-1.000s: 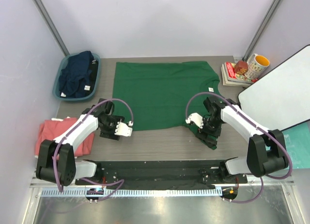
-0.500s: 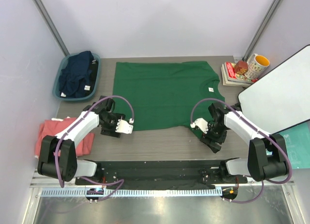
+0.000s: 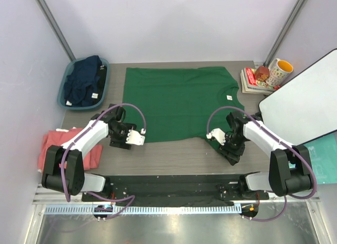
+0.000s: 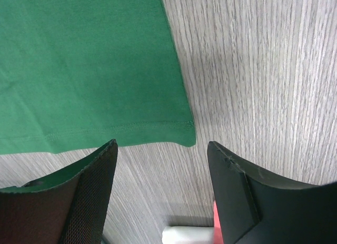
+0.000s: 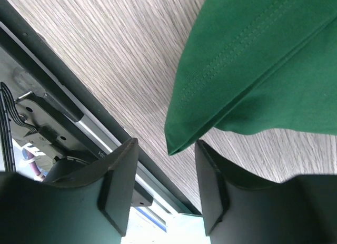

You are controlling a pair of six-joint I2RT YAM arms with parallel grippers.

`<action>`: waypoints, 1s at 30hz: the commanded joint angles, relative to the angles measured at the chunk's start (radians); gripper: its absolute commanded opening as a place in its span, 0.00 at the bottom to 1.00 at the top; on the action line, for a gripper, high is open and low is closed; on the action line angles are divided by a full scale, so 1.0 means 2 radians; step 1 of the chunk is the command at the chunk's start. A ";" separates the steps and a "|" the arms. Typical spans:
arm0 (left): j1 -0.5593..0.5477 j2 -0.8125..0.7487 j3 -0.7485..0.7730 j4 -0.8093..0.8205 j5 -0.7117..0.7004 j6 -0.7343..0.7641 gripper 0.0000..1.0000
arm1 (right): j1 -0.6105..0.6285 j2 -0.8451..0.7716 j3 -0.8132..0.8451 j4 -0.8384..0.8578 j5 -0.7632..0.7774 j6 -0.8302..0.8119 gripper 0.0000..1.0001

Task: Fold and stack the t-shirts
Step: Grap the side of the flattened tshirt closest away from the robot with both arms

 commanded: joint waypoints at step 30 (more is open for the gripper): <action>-0.001 -0.079 -0.009 -0.042 0.030 -0.036 0.68 | 0.000 0.033 0.089 0.019 0.018 0.025 0.01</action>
